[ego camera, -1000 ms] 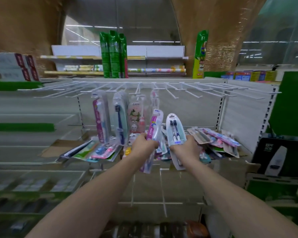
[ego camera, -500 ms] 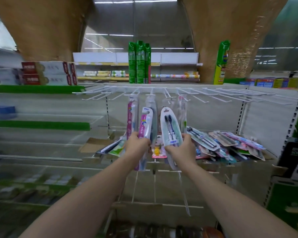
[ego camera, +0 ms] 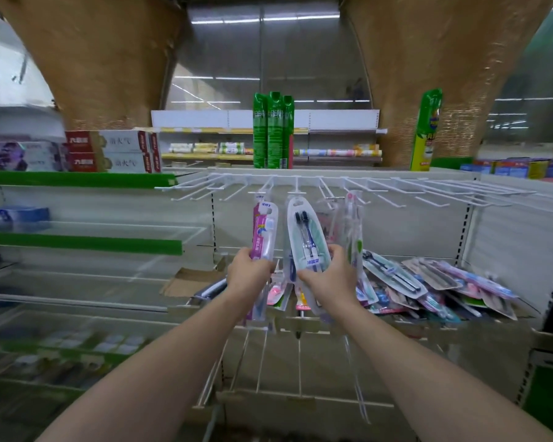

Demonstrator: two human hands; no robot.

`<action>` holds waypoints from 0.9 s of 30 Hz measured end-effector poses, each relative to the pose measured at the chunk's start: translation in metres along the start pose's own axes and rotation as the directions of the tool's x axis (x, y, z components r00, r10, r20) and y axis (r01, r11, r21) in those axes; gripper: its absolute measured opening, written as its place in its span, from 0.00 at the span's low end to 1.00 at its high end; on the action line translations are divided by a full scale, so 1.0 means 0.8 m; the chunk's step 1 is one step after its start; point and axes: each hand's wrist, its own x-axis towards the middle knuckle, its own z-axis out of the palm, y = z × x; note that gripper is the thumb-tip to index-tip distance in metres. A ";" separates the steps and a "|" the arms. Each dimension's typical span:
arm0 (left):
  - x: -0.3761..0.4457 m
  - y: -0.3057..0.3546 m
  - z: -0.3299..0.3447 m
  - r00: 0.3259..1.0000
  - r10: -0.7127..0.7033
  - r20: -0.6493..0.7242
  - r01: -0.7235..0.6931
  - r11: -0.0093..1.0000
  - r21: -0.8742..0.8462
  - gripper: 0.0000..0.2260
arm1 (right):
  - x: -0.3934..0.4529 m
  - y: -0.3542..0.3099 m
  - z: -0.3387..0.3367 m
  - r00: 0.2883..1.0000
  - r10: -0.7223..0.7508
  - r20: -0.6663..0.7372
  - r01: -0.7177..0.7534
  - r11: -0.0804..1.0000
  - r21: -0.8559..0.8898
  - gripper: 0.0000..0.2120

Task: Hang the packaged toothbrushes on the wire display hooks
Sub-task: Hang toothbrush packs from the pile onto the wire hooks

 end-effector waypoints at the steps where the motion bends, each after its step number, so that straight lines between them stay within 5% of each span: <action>1: 0.003 -0.001 0.000 1.000 0.001 -0.003 -0.001 1.000 -0.007 0.13 | 0.004 0.001 0.004 1.000 -0.009 0.004 0.009 1.000 0.001 0.27; 12: 0.037 0.003 -0.009 0.999 -0.020 -0.041 0.017 0.998 -0.054 0.12 | 0.044 0.034 0.047 0.998 0.002 0.064 -0.002 1.000 0.010 0.22; 20: 0.061 -0.013 -0.007 0.995 -0.023 -0.096 0.021 1.000 -0.014 0.13 | 0.054 0.050 0.077 0.998 0.032 0.054 -0.034 0.999 0.036 0.41; 27: 0.072 -0.016 0.003 0.999 -0.026 -0.045 0.026 1.000 0.007 0.14 | 0.049 0.057 0.080 1.000 0.021 0.023 -0.023 0.999 0.049 0.41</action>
